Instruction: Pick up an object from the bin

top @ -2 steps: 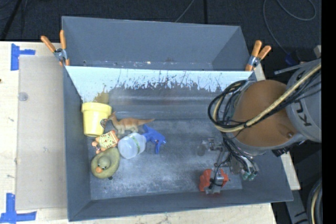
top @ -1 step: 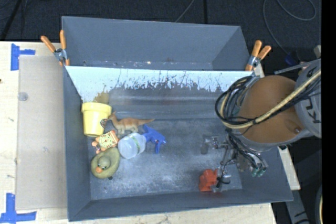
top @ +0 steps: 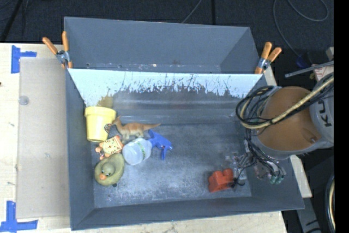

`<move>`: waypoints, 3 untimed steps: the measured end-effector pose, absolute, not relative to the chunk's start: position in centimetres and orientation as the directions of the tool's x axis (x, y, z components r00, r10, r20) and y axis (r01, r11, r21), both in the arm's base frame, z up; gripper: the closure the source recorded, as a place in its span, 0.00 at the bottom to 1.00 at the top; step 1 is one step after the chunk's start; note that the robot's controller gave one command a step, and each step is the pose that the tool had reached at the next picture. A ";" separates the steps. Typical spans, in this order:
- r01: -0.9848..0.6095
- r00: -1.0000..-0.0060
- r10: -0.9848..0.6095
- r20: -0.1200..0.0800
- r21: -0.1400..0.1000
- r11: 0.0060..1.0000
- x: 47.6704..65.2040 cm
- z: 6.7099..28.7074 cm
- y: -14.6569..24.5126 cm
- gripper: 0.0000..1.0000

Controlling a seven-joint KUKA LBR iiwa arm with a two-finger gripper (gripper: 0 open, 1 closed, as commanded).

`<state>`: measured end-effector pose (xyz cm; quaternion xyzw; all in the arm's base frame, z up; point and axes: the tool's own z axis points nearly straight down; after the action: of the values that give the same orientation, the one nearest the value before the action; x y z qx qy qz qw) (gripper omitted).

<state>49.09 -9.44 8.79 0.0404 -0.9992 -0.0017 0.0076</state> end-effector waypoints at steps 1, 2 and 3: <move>-0.081 -0.997 -0.081 0.015 0.004 0.997 49.1 8.8 -9.4 1.00; -0.145 -0.989 -0.145 0.015 0.006 0.989 49.2 11.9 -9.8 1.00; -0.146 -0.989 -0.146 0.016 0.006 0.989 50.3 16.4 -10.0 1.00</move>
Offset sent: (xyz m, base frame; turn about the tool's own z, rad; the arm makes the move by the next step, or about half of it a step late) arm 0.0053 -0.0193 0.1347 -0.2419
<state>50.28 -10.04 16.39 0.0730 -0.9973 -0.0024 0.0080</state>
